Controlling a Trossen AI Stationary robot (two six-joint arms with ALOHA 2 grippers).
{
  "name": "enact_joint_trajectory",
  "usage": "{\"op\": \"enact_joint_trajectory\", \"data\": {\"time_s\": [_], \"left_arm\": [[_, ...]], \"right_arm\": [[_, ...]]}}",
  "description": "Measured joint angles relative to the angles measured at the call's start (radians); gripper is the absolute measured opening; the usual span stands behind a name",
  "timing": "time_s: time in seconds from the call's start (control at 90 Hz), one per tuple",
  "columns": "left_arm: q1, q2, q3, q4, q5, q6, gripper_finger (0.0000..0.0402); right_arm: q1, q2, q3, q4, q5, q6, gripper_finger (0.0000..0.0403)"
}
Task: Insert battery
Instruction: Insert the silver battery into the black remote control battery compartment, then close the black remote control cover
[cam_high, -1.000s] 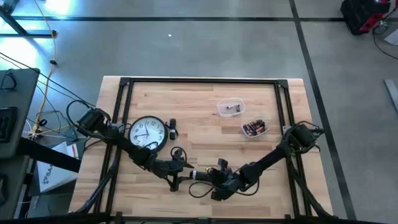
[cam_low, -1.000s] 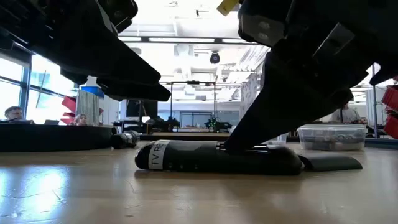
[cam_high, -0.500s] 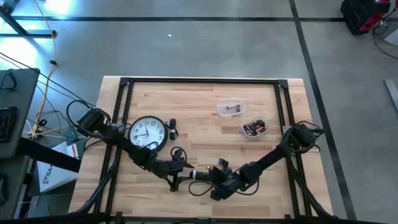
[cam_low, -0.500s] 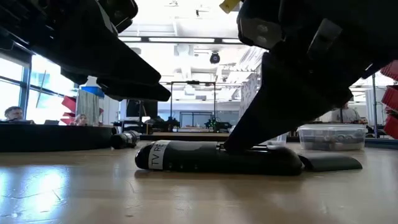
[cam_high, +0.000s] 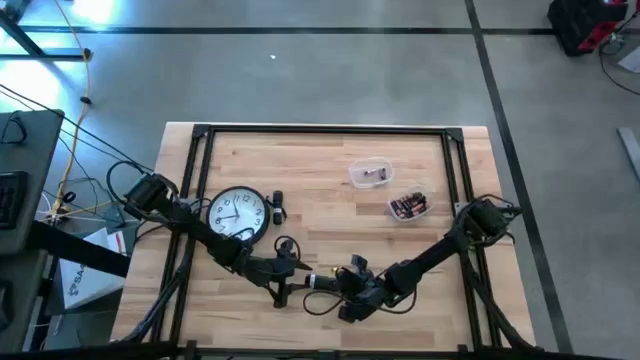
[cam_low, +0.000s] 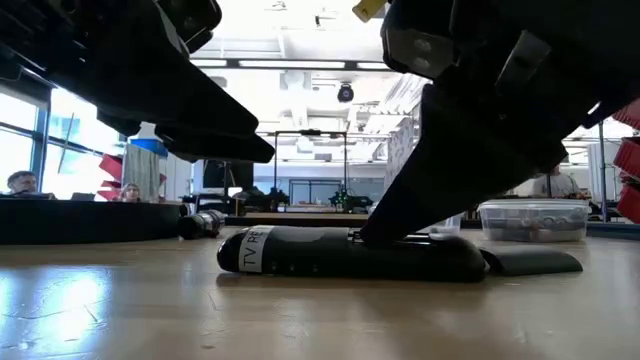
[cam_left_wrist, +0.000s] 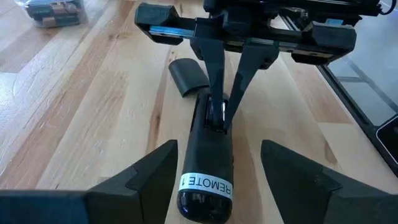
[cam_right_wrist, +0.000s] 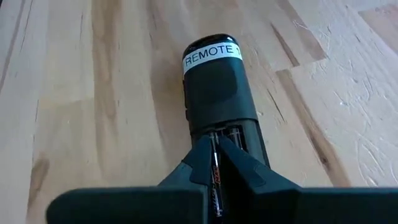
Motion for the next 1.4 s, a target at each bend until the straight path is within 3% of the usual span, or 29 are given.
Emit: {"op": "enact_joint_trajectory", "data": {"time_s": [0.733, 0.978, 1.1, 1.233, 1.4], "left_arm": [[0.000, 0.000, 0.000, 0.001, 0.000, 0.000, 0.0211], [0.002, -0.001, 0.000, 0.065, -0.001, -0.038, 0.0211], [0.002, -0.001, 0.000, 0.126, 0.017, -0.109, 0.0211], [-0.003, -0.001, 0.000, 0.152, 0.118, -0.133, 0.0211], [-0.013, -0.001, 0.000, 0.151, 0.141, -0.132, 0.0211]], "right_arm": [[0.000, 0.001, 0.000, 0.005, 0.043, -0.011, 0.0000], [0.014, -0.068, -0.004, -0.034, 0.088, -0.096, 0.0000], [0.026, -0.143, -0.003, -0.097, 0.123, -0.164, 0.0000], [0.040, -0.198, -0.003, -0.231, 0.114, -0.224, 0.0000], [0.056, -0.235, -0.002, -0.474, 0.094, -0.248, 0.0000]]}}
